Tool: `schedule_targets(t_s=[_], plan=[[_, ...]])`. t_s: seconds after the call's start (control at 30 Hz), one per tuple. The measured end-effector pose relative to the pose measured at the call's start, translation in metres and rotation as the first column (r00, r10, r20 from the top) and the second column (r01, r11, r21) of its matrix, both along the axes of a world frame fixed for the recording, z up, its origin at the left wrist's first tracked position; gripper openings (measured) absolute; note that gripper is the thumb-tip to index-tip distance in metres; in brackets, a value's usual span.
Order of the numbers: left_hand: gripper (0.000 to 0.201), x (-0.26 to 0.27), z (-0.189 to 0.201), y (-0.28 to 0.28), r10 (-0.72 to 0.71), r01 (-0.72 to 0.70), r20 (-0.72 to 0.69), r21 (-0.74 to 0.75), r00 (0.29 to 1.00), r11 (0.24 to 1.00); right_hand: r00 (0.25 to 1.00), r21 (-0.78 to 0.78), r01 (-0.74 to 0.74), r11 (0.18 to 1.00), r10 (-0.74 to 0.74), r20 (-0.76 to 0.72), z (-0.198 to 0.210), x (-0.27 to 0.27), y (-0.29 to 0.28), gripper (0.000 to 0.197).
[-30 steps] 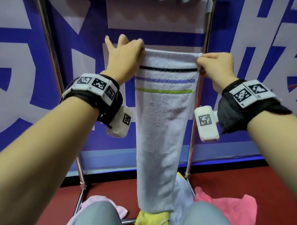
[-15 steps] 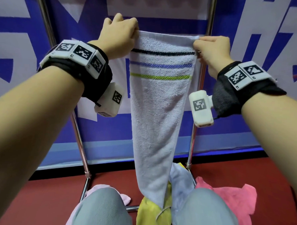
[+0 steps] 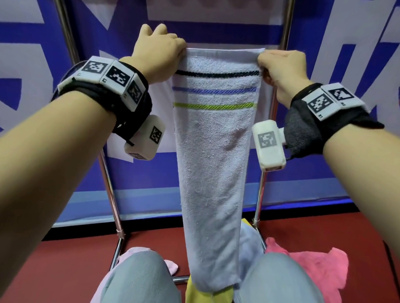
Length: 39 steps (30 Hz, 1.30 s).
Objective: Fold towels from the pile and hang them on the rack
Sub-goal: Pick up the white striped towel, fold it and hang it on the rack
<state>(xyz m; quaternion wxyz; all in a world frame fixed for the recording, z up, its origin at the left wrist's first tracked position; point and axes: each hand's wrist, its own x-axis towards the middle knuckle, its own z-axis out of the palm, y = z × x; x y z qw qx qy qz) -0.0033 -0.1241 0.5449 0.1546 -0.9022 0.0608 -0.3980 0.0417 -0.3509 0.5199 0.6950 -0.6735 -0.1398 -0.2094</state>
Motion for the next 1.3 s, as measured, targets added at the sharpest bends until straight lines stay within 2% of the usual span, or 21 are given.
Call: schedule_targets(t_s=[0.1,0.2,0.33,0.4,0.57,0.67,0.73,0.8,0.87,0.93,1.0,1.07,1.13,1.2,1.3], plan=[[0.026,0.000,-0.003,-0.003,0.018,-0.018,0.021,0.021,1.000,1.000,1.000,-0.051,0.013,0.999,-0.012,0.005,-0.003,0.000,-0.003,0.023],[0.027,0.000,-0.004,-0.006,0.051,-0.051,0.007,0.002,0.999,0.999,1.000,-0.053,0.022,0.998,-0.022,-0.007,-0.006,0.002,-0.002,0.024],[0.026,0.003,-0.006,-0.009,0.074,-0.105,-0.176,-0.174,0.982,0.979,0.997,-0.021,0.003,1.000,-0.004,-0.082,-0.011,0.003,-0.002,0.029],[0.025,0.003,-0.008,-0.008,0.075,-0.128,-0.218,-0.240,0.973,0.962,0.992,-0.019,-0.018,1.000,0.015,-0.126,-0.015,0.002,-0.001,0.030],[0.027,0.002,-0.020,-0.008,0.118,-0.163,-0.166,-0.288,0.979,0.944,0.968,0.018,-0.194,0.981,0.194,-0.159,-0.024,-0.002,0.007,0.029],[0.029,0.006,-0.031,-0.011,0.140,-0.223,-0.239,-0.365,0.961,0.904,0.919,-0.064,-0.382,0.922,0.372,-0.134,-0.030,-0.007,0.009,0.034],[0.029,0.007,-0.035,-0.015,0.020,-0.200,-0.315,-0.552,0.949,0.810,0.854,-0.138,-0.517,0.845,0.498,-0.155,-0.037,-0.010,0.012,0.033],[0.029,0.009,-0.041,-0.022,-0.234,-0.136,-0.325,-0.802,0.916,0.582,0.790,-0.156,-0.611,0.776,0.583,-0.191,-0.043,-0.014,0.017,0.034],[0.024,0.011,-0.047,-0.030,-0.394,-0.097,-0.256,-0.920,0.883,0.380,0.740,-0.156,-0.670,0.725,0.637,-0.218,-0.048,-0.021,0.025,0.026],[0.005,0.011,-0.050,-0.035,-0.445,-0.061,-0.184,-0.959,0.877,0.277,0.699,-0.195,-0.714,0.672,0.675,-0.235,-0.054,-0.028,0.032,0.009],[0.022,0.013,-0.052,-0.035,-0.458,-0.037,-0.142,-0.972,0.878,0.230,0.685,-0.270,-0.728,0.631,0.690,-0.235,-0.060,-0.030,0.037,0.010],[0.033,0.014,-0.052,-0.033,-0.473,-0.012,-0.126,-0.971,0.872,0.238,0.673,-0.304,-0.737,0.603,0.696,-0.252,-0.063,-0.030,0.037,0.025],[0.037,0.013,-0.054,-0.031,-0.487,-0.006,-0.151,-0.958,0.860,0.287,0.679,-0.307,-0.732,0.608,0.686,-0.262,-0.064,-0.028,0.035,0.033],[0.037,0.013,-0.055,-0.028,-0.506,0.014,-0.167,-0.943,0.846,0.333,0.720,-0.296,-0.694,0.656,0.647,-0.253,-0.066,-0.025,0.034,0.034],[0.035,0.012,-0.055,-0.025,-0.528,0.042,-0.161,-0.935,0.834,0.351,0.794,-0.208,-0.604,0.769,0.562,-0.231,-0.069,-0.022,0.034,0.029]])
